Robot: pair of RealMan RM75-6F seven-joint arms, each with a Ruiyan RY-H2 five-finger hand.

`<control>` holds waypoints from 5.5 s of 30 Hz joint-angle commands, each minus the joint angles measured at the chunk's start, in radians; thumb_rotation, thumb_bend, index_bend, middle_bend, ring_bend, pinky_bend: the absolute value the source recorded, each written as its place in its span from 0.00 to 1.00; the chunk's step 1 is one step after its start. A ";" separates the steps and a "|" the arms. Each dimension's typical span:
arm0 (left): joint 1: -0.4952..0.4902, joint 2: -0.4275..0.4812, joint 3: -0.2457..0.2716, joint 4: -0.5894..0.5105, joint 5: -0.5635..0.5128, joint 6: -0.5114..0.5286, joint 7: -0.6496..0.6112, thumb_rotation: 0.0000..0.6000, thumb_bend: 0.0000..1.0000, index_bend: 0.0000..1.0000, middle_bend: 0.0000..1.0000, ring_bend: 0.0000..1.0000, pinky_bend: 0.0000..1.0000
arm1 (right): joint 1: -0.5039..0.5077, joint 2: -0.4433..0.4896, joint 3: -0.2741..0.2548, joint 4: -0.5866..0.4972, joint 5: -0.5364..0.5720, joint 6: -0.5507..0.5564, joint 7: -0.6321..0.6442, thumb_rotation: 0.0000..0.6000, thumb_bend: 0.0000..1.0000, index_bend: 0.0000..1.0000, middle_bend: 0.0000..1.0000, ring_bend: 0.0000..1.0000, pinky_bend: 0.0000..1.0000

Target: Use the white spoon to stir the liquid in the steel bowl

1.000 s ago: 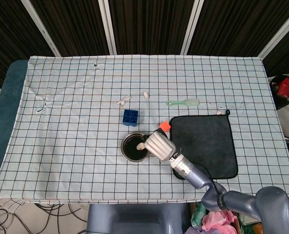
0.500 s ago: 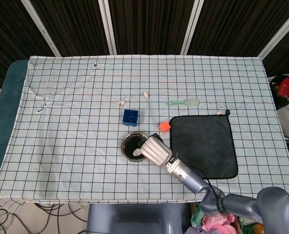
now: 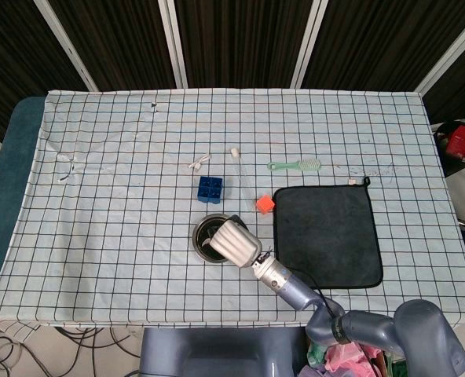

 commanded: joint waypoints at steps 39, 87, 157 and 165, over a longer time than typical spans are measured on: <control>-0.001 -0.005 -0.004 -0.002 -0.008 -0.001 0.015 1.00 0.22 0.09 0.00 0.00 0.00 | -0.016 0.025 -0.003 0.056 0.026 0.038 -0.003 1.00 0.37 0.69 0.90 1.00 1.00; 0.004 0.000 -0.002 -0.003 -0.003 0.003 0.007 1.00 0.22 0.09 0.00 0.00 0.00 | -0.005 -0.066 0.034 0.063 0.040 0.018 -0.028 1.00 0.38 0.70 0.90 1.00 1.00; 0.007 -0.002 -0.004 -0.006 -0.005 0.010 0.018 1.00 0.22 0.10 0.00 0.00 0.00 | -0.010 -0.082 0.046 0.101 0.044 0.026 0.021 1.00 0.39 0.71 0.90 1.00 1.00; 0.007 -0.003 -0.005 -0.007 -0.007 0.010 0.021 1.00 0.22 0.10 0.00 0.00 0.00 | -0.009 -0.075 0.039 0.131 0.042 0.034 0.026 1.00 0.39 0.71 0.90 1.00 1.00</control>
